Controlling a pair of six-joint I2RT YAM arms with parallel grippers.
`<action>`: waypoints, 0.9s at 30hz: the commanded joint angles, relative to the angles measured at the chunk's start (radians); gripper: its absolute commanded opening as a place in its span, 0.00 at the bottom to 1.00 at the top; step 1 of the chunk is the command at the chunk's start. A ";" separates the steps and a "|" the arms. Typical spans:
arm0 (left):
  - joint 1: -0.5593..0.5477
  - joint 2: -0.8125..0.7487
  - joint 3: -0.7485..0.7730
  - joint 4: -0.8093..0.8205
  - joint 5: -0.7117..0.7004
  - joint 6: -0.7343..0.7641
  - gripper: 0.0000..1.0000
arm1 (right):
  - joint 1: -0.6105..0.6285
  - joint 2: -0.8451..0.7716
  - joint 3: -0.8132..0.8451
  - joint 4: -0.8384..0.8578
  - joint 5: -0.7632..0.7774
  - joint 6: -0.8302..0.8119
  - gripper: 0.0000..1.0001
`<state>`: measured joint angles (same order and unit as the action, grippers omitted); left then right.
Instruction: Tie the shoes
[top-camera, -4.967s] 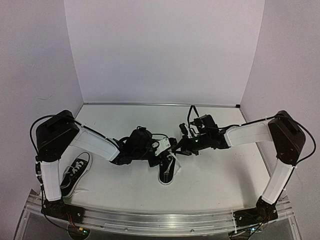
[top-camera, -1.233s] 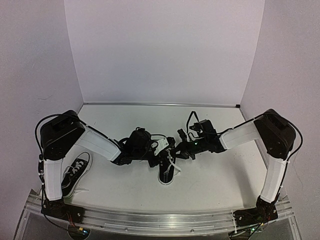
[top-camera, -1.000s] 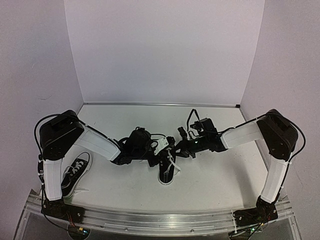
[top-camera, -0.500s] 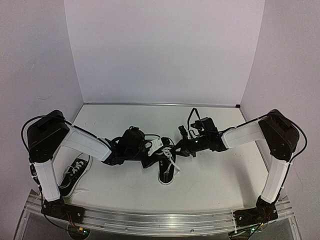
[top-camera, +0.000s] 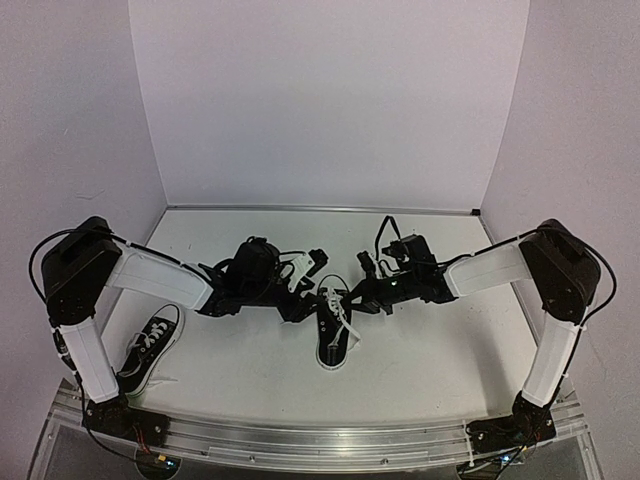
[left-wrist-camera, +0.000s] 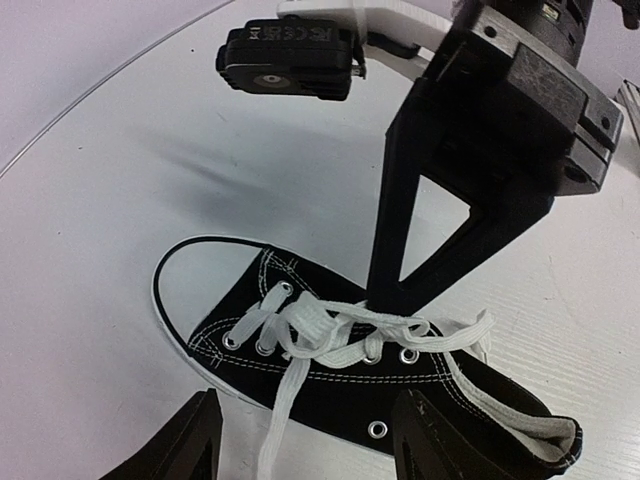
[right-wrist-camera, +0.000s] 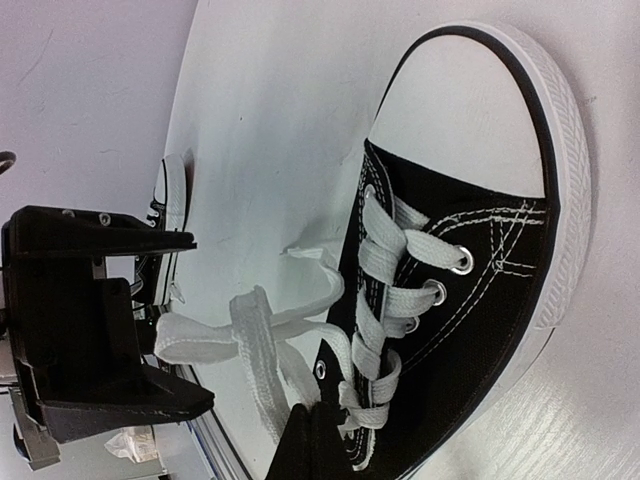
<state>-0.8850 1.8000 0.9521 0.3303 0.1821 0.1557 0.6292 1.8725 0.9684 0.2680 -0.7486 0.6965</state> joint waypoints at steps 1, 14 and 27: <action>0.015 -0.028 0.067 -0.009 0.045 -0.083 0.59 | 0.001 -0.043 -0.005 0.004 0.014 -0.017 0.00; 0.015 0.036 0.153 -0.015 0.119 -0.130 0.47 | 0.002 -0.041 0.000 -0.001 0.012 -0.017 0.00; 0.015 0.088 0.194 -0.037 0.122 -0.130 0.25 | 0.003 -0.041 -0.001 -0.004 0.018 -0.013 0.00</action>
<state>-0.8703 1.8804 1.0959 0.2937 0.2939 0.0250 0.6292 1.8717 0.9684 0.2611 -0.7482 0.6956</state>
